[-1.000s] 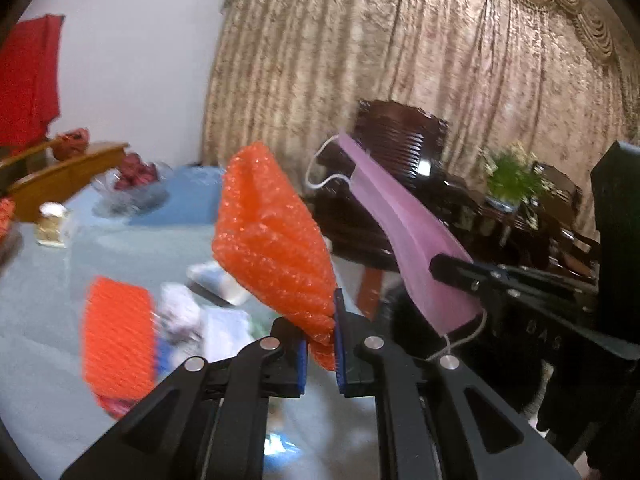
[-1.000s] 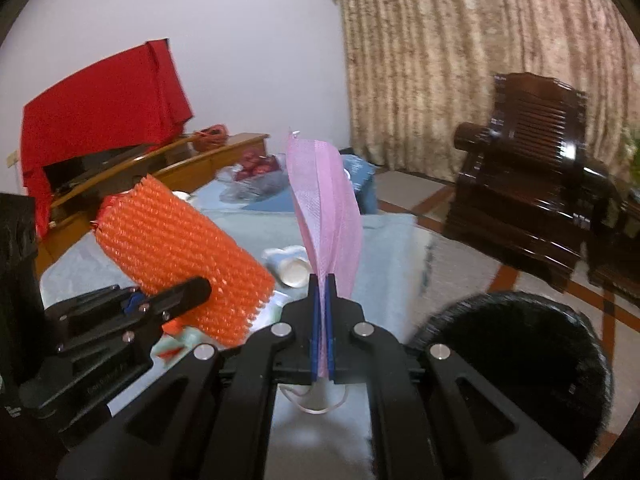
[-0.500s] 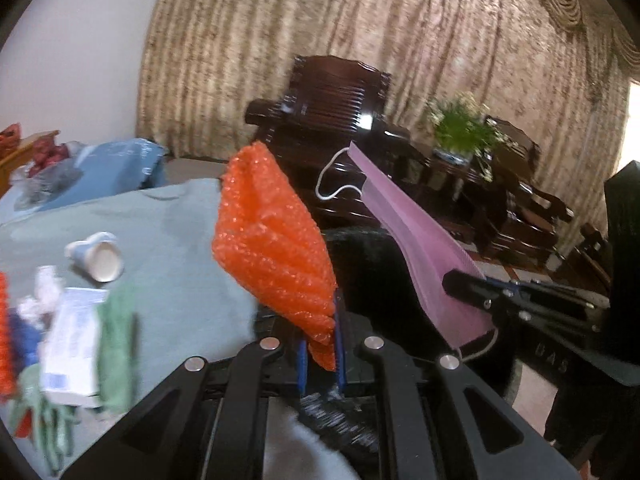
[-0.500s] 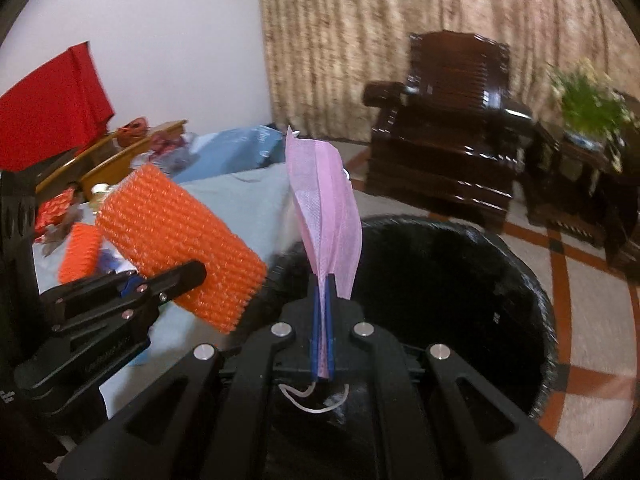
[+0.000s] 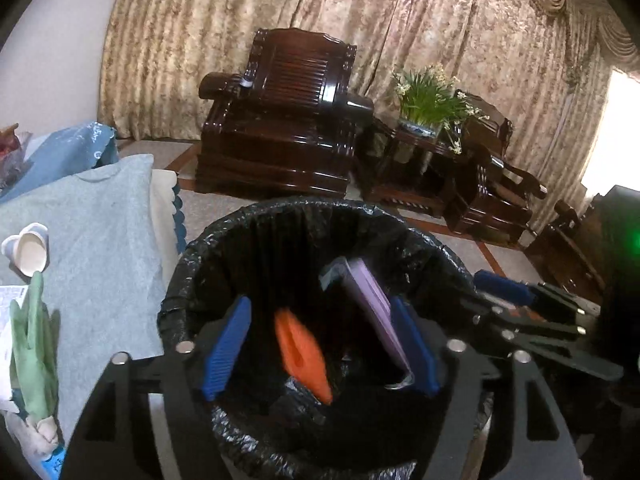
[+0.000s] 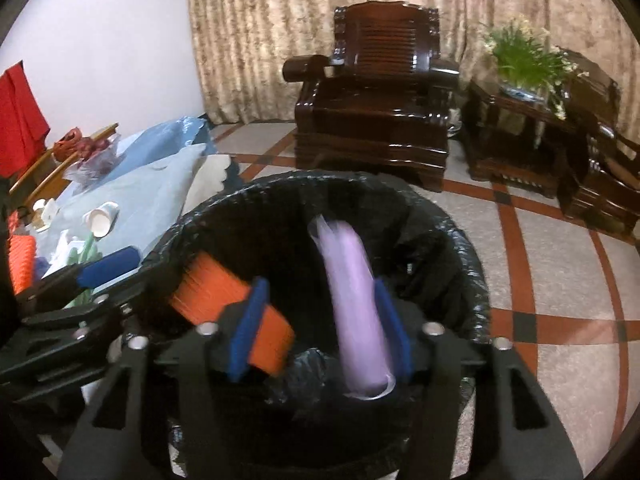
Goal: Collect trash
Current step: 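Open both tools over the black trash bin, dropping net and mask, then grasp a second orange foam net with the left tool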
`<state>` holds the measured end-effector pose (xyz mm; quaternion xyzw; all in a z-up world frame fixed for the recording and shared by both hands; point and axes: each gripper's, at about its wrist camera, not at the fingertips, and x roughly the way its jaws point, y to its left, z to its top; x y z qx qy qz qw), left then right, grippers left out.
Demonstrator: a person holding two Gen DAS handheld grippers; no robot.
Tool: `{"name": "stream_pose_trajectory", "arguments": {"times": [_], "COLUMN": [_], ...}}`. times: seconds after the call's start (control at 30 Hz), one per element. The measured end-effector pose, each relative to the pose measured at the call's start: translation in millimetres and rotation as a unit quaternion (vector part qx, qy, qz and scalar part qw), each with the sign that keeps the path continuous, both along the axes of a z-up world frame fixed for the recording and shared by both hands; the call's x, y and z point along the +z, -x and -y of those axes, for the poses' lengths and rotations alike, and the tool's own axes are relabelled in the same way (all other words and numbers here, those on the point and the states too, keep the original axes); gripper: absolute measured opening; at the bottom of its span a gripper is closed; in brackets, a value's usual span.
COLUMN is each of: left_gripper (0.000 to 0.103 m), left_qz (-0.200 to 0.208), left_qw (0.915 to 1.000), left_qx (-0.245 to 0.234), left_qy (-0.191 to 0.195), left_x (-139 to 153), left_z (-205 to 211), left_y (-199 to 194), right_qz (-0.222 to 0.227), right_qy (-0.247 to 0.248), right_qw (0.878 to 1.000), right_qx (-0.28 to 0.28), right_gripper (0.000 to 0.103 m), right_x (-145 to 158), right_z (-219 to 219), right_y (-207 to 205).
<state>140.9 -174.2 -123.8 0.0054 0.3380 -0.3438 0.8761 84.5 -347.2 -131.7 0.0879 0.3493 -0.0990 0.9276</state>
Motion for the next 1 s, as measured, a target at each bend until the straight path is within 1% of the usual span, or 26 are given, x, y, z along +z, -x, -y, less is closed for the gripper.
{"name": "stream_pose_trajectory", "arguments": {"times": [0.1, 0.17, 0.2, 0.27, 0.3, 0.37, 0.43, 0.47, 0.57, 0.6, 0.67, 0.77, 0.83, 0.9, 1.0], "left_gripper": [0.074, 0.075, 0.076, 0.078, 0.079, 0.079, 0.081, 0.081, 0.082, 0.082, 0.082, 0.082, 0.082, 0.082, 0.082], "left_qz": [0.004, 0.017, 0.022, 0.034, 0.040, 0.053, 0.072, 0.080, 0.105, 0.109, 0.119, 0.122, 0.115, 0.104, 0.092], "left_qw": [1.0000, 0.9997, 0.9994, 0.9980, 0.9970, 0.9948, 0.9904, 0.9879, 0.9749, 0.9720, 0.9611, 0.9459, 0.9382, 0.9327, 0.9289], "left_qx": [0.005, 0.019, 0.025, 0.053, 0.065, 0.086, 0.115, 0.129, 0.189, 0.200, 0.239, 0.289, 0.314, 0.334, 0.349], "left_qy": [-0.003, -0.006, -0.006, -0.008, -0.009, -0.014, -0.025, -0.030, -0.053, -0.057, -0.071, -0.085, -0.088, -0.088, -0.081], "left_x": [4.7, 11.6, 14.2, 22.8, 26.4, 32.8, 41.1, 43.7, 53.0, 54.1, 56.1, 55.3, 50.6, 45.2, 38.9], "left_z": [-9.7, -21.2, -26.1, -45.8, -55.4, -72.9, -96.8, -107.6, -148.6, -158.0, -185.8, -223.8, -245.8, -264.0, -281.0], "left_y": [3.6, 4.7, 4.6, 6.7, 7.7, 8.0, 10.4, 12.1, 16.6, 18.0, 20.0, 19.4, 18.8, 16.7, 16.1], "right_qz": [0.013, 0.023, 0.029, 0.040, 0.045, 0.055, 0.065, 0.069, 0.080, 0.082, 0.084, 0.085, 0.084, 0.081, 0.078], "right_qy": [-0.002, 0.001, 0.002, 0.004, 0.003, -0.005, -0.021, -0.026, -0.024, -0.022, -0.017, -0.019, -0.018, -0.017, -0.010], "right_qw": [1.000, 1.000, 1.000, 0.999, 0.999, 0.998, 0.996, 0.995, 0.992, 0.991, 0.988, 0.984, 0.982, 0.979, 0.976], "right_qx": [-0.001, 0.005, 0.010, 0.021, 0.026, 0.039, 0.053, 0.063, 0.094, 0.102, 0.125, 0.153, 0.167, 0.184, 0.203], "right_gripper": [0.071, 0.079, 0.081, 0.087, 0.088, 0.094, 0.097, 0.097, 0.097, 0.097, 0.097, 0.097, 0.097, 0.097, 0.097], "right_x": [5.4, 12.3, 15.5, 21.6, 25.3, 31.8, 38.0, 40.6, 48.0, 50.1, 51.5, 51.1, 50.2, 48.9, 47.6], "right_z": [-2.0, -9.6, -14.4, -23.6, -29.1, -41.7, -59.3, -68.7, -98.7, -107.8, -130.4, -158.9, -177.2, -195.7, -214.9], "right_y": [1.9, 0.0, 0.3, -3.3, -5.7, -9.0, -14.7, -18.0, -28.7, -31.4, -38.3, -45.7, -50.3, -56.5, -61.7]}}
